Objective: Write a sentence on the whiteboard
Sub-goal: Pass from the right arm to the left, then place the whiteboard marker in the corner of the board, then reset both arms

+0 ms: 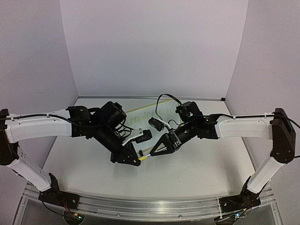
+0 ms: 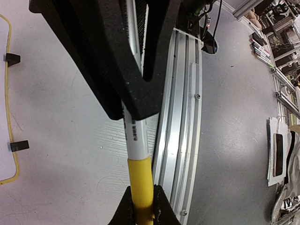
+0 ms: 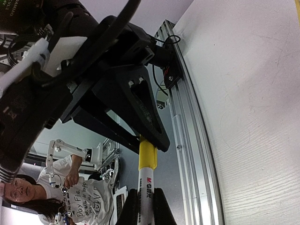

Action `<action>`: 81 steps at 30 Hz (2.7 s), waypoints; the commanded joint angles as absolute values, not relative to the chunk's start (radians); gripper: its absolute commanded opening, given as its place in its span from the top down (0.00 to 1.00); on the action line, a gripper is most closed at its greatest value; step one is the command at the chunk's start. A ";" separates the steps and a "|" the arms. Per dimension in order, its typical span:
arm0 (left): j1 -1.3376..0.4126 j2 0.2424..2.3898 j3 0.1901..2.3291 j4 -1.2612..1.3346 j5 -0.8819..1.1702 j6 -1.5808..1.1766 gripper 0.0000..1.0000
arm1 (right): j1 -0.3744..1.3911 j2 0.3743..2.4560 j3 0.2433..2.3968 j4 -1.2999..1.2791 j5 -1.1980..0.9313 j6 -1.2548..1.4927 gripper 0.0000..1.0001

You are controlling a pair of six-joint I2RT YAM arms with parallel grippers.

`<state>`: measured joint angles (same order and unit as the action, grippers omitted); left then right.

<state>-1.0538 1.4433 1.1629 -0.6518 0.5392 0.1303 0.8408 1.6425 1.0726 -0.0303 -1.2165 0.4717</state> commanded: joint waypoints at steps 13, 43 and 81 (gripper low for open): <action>-1.058 1.324 1.051 -0.375 0.413 -0.004 1.00 | 0.815 1.572 1.056 0.053 -1.125 0.444 0.57; -0.822 1.099 0.651 -0.441 -0.125 -0.672 0.96 | 0.411 1.278 0.883 -0.156 -0.296 0.425 0.02; -0.373 1.454 0.881 -0.175 -0.141 -0.353 0.01 | 0.286 1.248 0.780 -0.098 -0.104 0.323 0.02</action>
